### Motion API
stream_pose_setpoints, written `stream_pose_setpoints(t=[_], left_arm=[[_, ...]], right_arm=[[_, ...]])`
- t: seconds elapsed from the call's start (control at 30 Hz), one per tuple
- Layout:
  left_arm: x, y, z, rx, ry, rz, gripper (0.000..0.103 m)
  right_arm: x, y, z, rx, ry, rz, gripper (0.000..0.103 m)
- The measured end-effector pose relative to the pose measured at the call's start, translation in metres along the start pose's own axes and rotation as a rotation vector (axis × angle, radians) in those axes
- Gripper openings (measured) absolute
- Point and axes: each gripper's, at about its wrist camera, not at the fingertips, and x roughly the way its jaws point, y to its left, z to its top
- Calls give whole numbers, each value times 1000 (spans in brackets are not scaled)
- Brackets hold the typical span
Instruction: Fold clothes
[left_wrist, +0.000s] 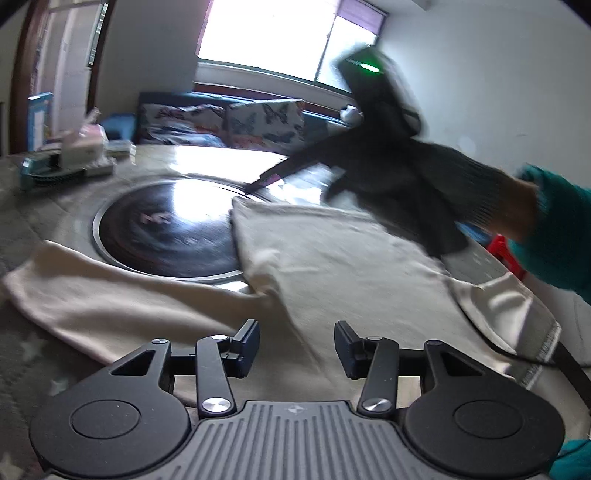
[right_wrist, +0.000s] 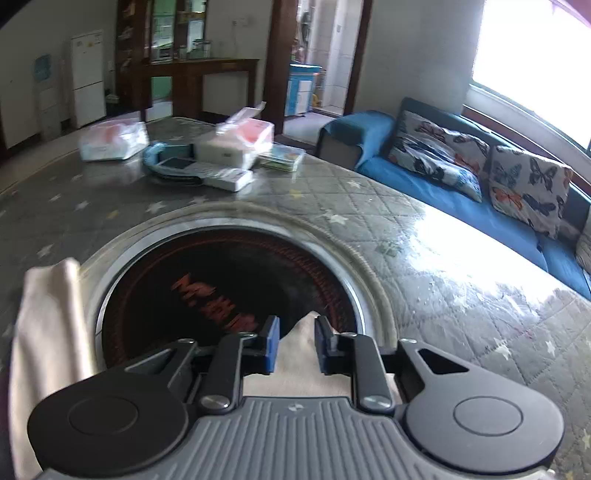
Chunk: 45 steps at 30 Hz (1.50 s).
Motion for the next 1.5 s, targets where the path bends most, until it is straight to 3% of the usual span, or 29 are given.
stream_pose_setpoints(t=[0.4, 0.7, 0.87, 1.17, 1.3, 1.5], left_arm=[[-14, 35, 8, -80, -21, 187, 58], [-22, 49, 3, -129, -11, 262, 58], [-27, 62, 8, -163, -22, 324, 58], [-25, 106, 21, -315, -43, 531, 56], [-18, 120, 25, -362, -28, 560, 48], [-9, 131, 26, -396, -24, 568, 23]], right_arm=[[-58, 44, -55, -138, 46, 53, 33], [-52, 70, -71, -146, 36, 68, 35], [-56, 81, -76, -211, 4, 29, 35], [-70, 83, -76, -217, -31, 33, 36], [-74, 84, -76, -216, -40, 42, 36], [-93, 76, -75, -190, -71, 36, 36]])
